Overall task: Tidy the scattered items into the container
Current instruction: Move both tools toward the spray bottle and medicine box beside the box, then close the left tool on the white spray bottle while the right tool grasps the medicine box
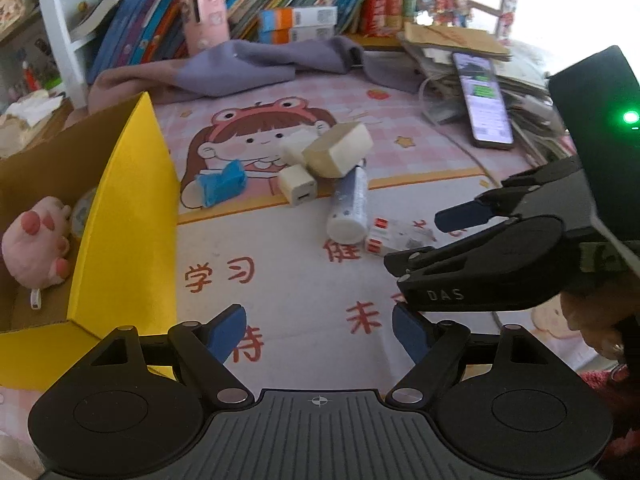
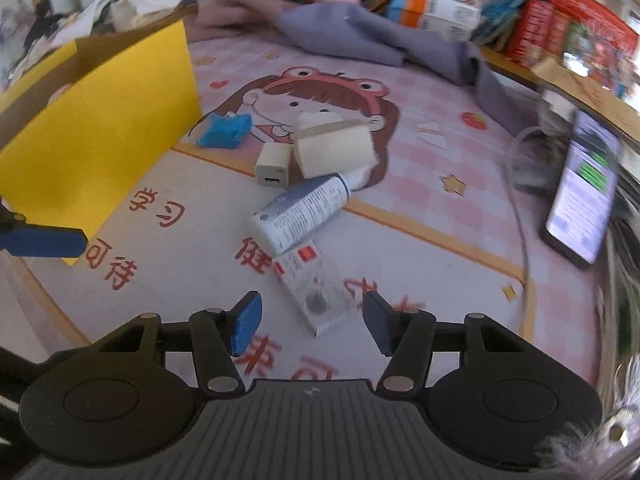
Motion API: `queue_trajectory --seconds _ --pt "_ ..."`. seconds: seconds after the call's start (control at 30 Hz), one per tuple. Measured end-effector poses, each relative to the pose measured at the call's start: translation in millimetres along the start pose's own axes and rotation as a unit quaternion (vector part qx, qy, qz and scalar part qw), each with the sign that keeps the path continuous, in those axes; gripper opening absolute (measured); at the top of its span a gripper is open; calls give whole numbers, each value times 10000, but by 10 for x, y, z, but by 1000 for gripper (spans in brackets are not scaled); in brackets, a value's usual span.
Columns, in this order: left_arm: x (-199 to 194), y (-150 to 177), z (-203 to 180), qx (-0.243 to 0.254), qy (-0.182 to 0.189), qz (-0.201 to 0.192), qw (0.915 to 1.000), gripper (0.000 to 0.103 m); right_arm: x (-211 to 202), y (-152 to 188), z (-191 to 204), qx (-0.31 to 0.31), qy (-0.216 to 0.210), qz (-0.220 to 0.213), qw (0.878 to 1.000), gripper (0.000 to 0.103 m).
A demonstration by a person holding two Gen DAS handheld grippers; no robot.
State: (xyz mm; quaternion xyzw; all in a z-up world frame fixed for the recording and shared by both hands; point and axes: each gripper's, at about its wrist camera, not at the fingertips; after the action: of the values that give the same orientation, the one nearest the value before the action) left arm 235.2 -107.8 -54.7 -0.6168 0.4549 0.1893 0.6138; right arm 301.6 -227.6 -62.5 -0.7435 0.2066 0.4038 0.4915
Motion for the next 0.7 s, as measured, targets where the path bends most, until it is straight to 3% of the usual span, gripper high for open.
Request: queue_trajectory --seconds 0.13,0.27,0.4,0.7 --pt "76 -67 18 -155 -109 40 9998 80 216 -90 -11 -220 -187 109 9995 48" --pt "181 -167 24 -238 -128 62 9996 76 245 -113 -98 -270 -259 46 9993 28" --pt "329 -328 24 -241 -88 -3 9997 72 237 -72 -362 54 -77 106 9999 28" --pt "834 -733 -22 -293 117 -32 9995 52 285 4 -640 307 37 223 9993 28"
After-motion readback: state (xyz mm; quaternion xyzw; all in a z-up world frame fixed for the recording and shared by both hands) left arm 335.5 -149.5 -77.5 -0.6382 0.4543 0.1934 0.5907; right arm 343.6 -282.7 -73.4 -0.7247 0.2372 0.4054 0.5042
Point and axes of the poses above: each gripper's, at about its wrist camera, not at the fingertips, and x roughly the way its jaws point, z to its left, y to its underside, and after that the axes turned 13 degrees about y, right-handed
